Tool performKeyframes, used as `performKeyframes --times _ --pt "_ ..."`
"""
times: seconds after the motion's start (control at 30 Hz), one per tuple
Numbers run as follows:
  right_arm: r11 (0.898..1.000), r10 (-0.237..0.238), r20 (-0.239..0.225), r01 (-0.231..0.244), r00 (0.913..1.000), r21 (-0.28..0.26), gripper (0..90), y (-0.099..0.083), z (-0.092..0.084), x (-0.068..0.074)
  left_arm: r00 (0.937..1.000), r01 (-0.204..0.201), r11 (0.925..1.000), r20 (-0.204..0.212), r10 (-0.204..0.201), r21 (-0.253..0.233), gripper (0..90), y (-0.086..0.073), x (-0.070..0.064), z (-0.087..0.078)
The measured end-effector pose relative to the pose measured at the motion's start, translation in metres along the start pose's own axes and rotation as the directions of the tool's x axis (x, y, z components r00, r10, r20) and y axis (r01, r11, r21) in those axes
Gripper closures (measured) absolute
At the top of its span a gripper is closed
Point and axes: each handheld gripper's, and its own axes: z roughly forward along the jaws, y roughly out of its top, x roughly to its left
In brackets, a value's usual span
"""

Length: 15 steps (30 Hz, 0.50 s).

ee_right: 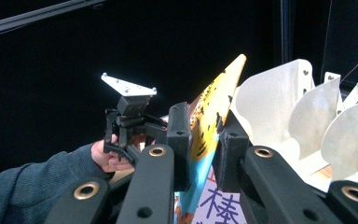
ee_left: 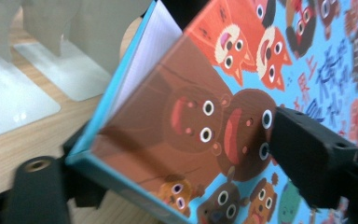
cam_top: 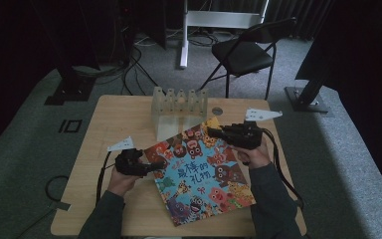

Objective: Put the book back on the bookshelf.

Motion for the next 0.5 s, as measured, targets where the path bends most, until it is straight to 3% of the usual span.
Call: performKeyframes --times 0.23,0.37,0.5 --pt "1.0 -0.024 0.006 0.024 0.9997 0.005 77.1 0.003 -0.006 -0.001 0.9994 0.0 0.9992 0.034 0.002 -0.04 38.7 0.006 0.001 -0.01" --pt "0.999 -0.024 0.076 0.022 0.9968 0.026 72.6 0.003 -0.007 -0.004 0.9995 -0.025 0.9989 0.02 0.026 -0.04 43.2 0.012 -0.002 -0.012" --pt "0.999 -0.038 0.107 0.035 0.9935 0.027 70.2 0.004 -0.009 -0.003 0.9989 -0.046 0.9981 0.006 0.047 -0.04 46.8 0.021 -0.004 -0.015"
